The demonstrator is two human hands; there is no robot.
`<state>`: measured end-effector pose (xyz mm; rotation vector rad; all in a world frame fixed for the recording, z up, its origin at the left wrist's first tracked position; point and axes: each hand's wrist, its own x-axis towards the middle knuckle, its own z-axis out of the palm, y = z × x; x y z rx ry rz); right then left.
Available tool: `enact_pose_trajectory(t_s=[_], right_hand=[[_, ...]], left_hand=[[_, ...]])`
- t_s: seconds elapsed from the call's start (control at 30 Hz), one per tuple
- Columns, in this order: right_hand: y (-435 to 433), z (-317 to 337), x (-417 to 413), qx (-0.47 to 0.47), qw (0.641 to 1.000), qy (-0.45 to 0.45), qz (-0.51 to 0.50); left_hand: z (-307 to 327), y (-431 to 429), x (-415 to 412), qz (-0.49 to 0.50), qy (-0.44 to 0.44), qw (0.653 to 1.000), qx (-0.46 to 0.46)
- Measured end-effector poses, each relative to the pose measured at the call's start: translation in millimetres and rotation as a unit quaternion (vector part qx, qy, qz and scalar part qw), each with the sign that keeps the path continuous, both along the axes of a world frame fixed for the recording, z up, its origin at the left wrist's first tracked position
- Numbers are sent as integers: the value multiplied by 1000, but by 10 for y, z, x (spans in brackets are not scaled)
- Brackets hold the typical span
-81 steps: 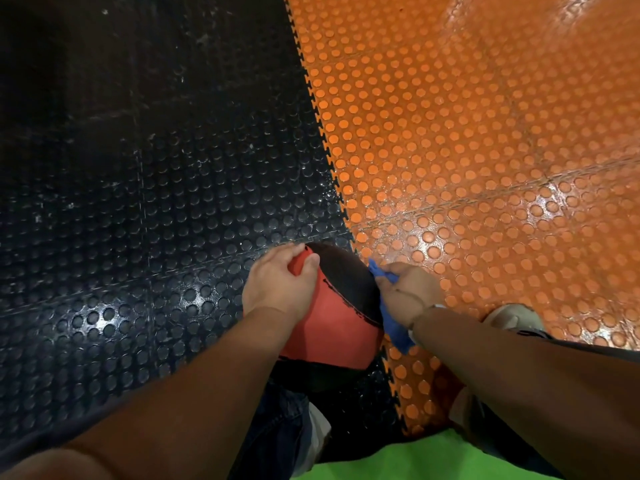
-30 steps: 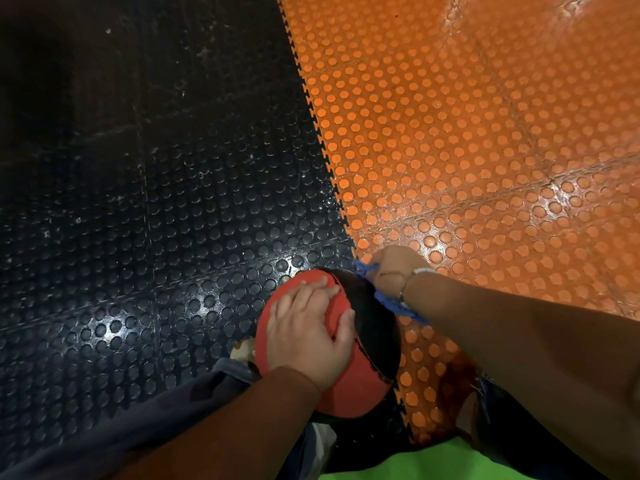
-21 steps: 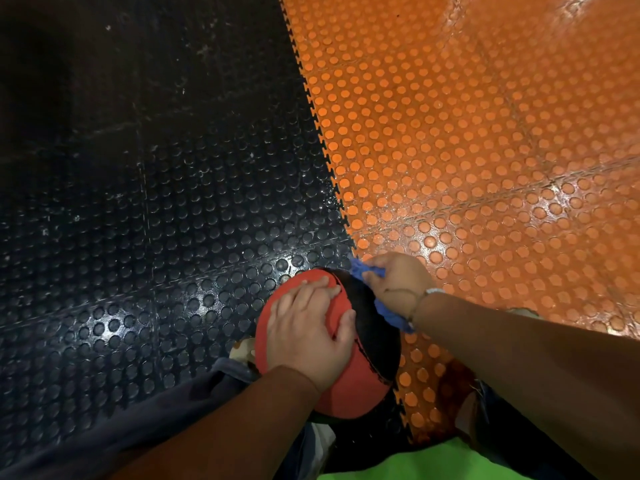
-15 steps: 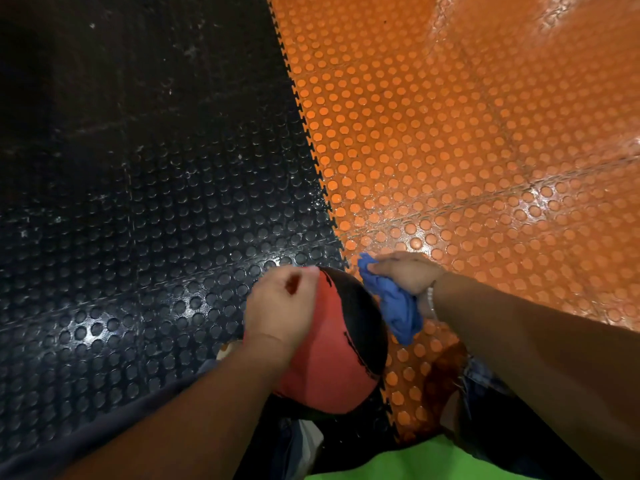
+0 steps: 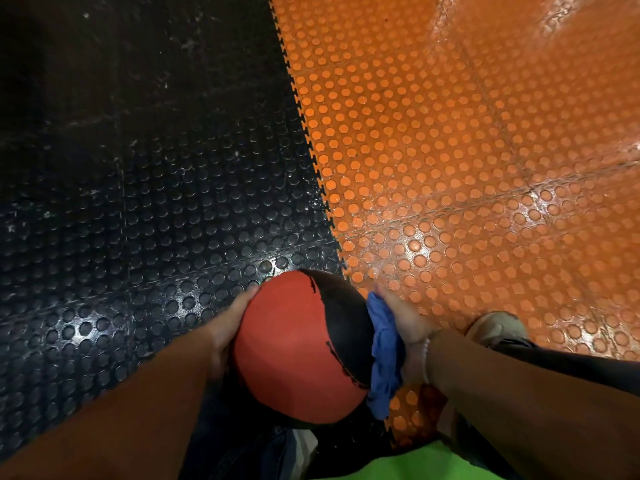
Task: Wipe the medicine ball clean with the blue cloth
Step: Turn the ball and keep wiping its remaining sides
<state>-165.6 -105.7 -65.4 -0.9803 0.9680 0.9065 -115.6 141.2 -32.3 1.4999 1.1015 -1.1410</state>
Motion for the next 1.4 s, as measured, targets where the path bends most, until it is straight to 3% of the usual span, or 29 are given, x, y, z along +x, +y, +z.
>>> enact_pose_trajectory(t_s=[0.2, 0.33, 0.47, 0.6, 0.73, 0.9, 1.03, 1.07, 1.13, 1.23, 1.3, 1.33, 1.4], right_hand=[[-146, -20, -187, 8, 994, -7, -107], [-471, 117, 8, -46, 986, -59, -146], [-671, 343, 183, -158, 981, -96, -58], [-577, 464, 124, -223, 969, -91, 57], [-497, 582, 30, -289, 930, -124, 188], [-409, 636, -151, -228, 973, -40, 15], [-233, 768, -225, -229, 967, -73, -83], [-164, 834, -245, -261, 957, -107, -73], [-70, 892, -327, -341, 921, -183, 44], [-27, 987, -370, -450, 786, -287, 311], [-50, 963, -355, -487, 679, -374, 403], [-72, 951, -325, -483, 649, -411, 421], [-150, 895, -262, -440, 653, -444, 427]], left_hand=[[75, -180, -2, -60, 6, 998, -14], [-11, -242, -27, -63, -110, 987, -94], [-76, -299, -128, -138, -159, 973, -96], [-113, -255, -198, -238, -146, 959, -56], [62, -282, -102, -433, -167, 883, 77], [463, -720, -257, -506, -179, 821, 193], [614, -1090, -651, -447, -215, 854, 157], [615, -1140, -723, -451, -220, 850, 162], [563, -1172, -756, -478, -260, 813, 206], [439, -1119, -635, -520, -367, 734, 235], [362, -1105, -527, -554, -418, 690, 203], [324, -1104, -489, -567, -435, 674, 188], [266, -1096, -463, -569, -463, 655, 180]])
